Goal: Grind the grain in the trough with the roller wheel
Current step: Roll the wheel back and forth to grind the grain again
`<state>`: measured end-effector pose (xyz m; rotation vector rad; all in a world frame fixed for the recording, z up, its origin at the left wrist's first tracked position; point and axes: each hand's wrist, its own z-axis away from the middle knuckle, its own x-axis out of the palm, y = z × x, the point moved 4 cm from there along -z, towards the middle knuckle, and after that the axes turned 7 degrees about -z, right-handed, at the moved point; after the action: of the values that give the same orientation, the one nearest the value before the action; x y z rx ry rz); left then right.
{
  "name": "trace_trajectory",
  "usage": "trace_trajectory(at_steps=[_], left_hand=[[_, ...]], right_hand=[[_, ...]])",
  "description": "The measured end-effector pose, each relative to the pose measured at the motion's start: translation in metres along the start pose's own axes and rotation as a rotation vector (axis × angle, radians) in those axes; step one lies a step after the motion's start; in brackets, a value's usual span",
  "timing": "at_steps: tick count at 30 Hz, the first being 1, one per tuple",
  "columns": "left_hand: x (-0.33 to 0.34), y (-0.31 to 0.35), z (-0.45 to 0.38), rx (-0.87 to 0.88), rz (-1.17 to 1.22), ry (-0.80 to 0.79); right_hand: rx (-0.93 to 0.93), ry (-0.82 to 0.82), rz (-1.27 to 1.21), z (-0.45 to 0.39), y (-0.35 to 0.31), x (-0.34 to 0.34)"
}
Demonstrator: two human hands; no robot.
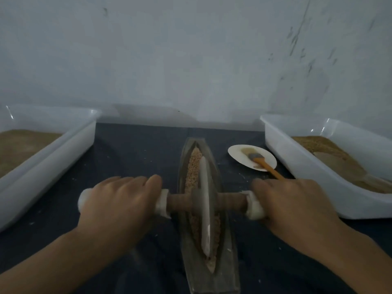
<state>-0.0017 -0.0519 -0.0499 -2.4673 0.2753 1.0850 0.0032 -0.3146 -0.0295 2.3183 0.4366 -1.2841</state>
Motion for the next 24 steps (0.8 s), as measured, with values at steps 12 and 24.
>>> trace_trajectory(at_steps=[12,24], left_hand=[[0.082,-0.041,-0.097,-0.285,-0.116,-0.321],[-0.012,-0.002,0.007,-0.034,-0.005,-0.124]], right_hand=[[0.264,-0.140,-0.005,-0.107,0.050,0.084],[-0.013,0.022,-0.012,-0.005,-0.005,-0.002]])
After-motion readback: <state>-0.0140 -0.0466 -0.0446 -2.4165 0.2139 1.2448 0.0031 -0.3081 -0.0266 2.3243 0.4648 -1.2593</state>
